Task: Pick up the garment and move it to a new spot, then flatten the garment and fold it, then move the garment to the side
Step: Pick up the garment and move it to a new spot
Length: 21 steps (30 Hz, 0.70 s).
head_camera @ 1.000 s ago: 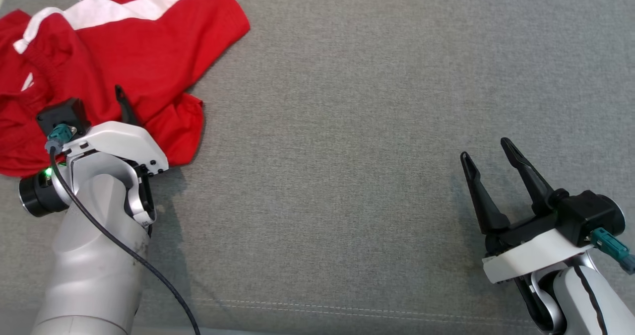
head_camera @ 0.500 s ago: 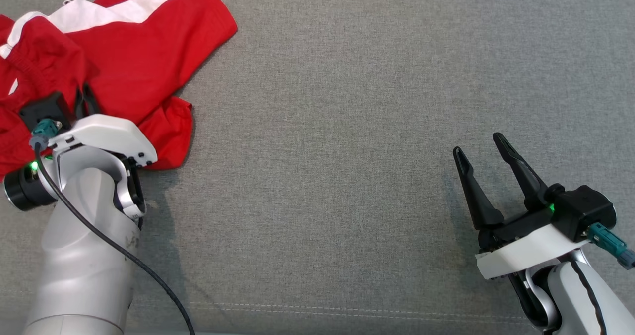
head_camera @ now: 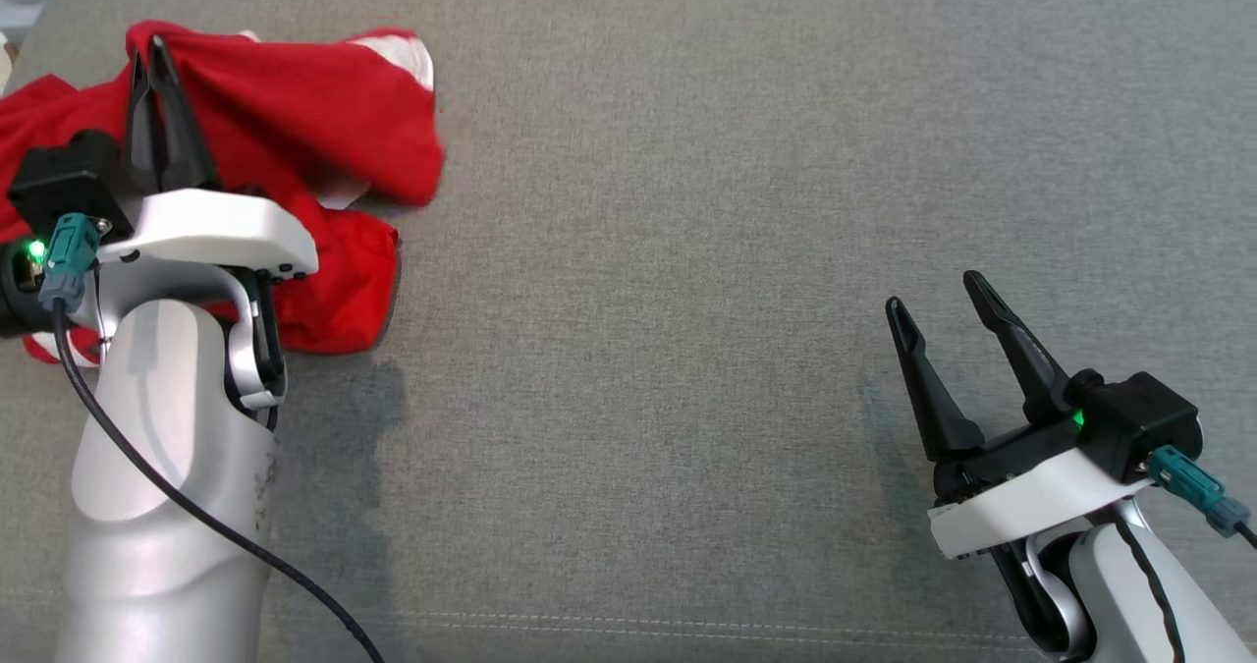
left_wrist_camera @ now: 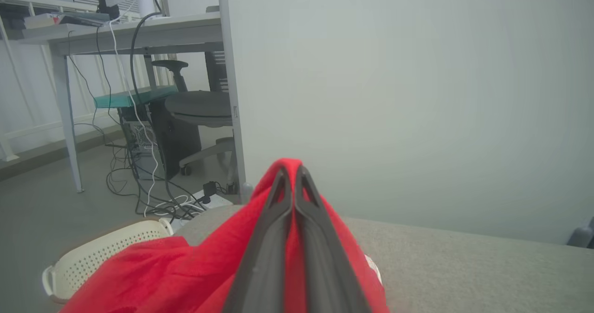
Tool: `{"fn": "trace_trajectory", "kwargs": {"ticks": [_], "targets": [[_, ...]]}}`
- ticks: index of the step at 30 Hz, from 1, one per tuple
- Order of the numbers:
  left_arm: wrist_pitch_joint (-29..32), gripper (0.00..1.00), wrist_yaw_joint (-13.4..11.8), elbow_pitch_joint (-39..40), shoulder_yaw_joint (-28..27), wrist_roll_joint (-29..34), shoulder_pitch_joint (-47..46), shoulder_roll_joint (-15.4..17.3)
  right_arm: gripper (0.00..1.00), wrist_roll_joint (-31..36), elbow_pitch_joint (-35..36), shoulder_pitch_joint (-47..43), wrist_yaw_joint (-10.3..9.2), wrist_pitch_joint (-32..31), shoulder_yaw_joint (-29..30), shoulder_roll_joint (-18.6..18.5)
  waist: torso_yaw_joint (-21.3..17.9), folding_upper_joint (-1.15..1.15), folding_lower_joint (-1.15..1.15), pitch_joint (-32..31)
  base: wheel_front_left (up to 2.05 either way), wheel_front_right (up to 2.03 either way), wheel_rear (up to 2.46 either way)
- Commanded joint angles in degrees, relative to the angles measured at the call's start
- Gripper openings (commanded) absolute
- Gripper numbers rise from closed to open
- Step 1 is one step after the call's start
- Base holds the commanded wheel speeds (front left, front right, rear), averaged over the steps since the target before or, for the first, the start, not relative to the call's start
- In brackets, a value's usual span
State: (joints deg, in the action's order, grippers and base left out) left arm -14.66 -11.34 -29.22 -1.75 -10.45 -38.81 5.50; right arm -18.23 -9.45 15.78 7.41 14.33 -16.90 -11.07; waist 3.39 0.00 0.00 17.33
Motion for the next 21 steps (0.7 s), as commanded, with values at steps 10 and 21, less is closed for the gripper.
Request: {"fn": "trace_trajectory", "kwargs": {"ticks": [10, 21], "targets": [[-0.3, 0.0, 3.0, 7.7, 0.6, 2.8, -0.6, 0.8, 1.0, -1.8, 2.0, -2.6, 0.08, 0.7, -0.2, 2.0, -4.4, 0.0, 0.0, -4.6, 0.0, 0.0, 0.0], [-0.3, 0.0, 6.3, 8.3, 4.6, 0.3, -2.8, -1.8, 1.0, -1.9, 1.8, -5.8, 0.08, 0.7, 1.1, 3.6, -11.8, 0.0, 0.0, -8.9, 0.0, 0.0, 0.0]]}}
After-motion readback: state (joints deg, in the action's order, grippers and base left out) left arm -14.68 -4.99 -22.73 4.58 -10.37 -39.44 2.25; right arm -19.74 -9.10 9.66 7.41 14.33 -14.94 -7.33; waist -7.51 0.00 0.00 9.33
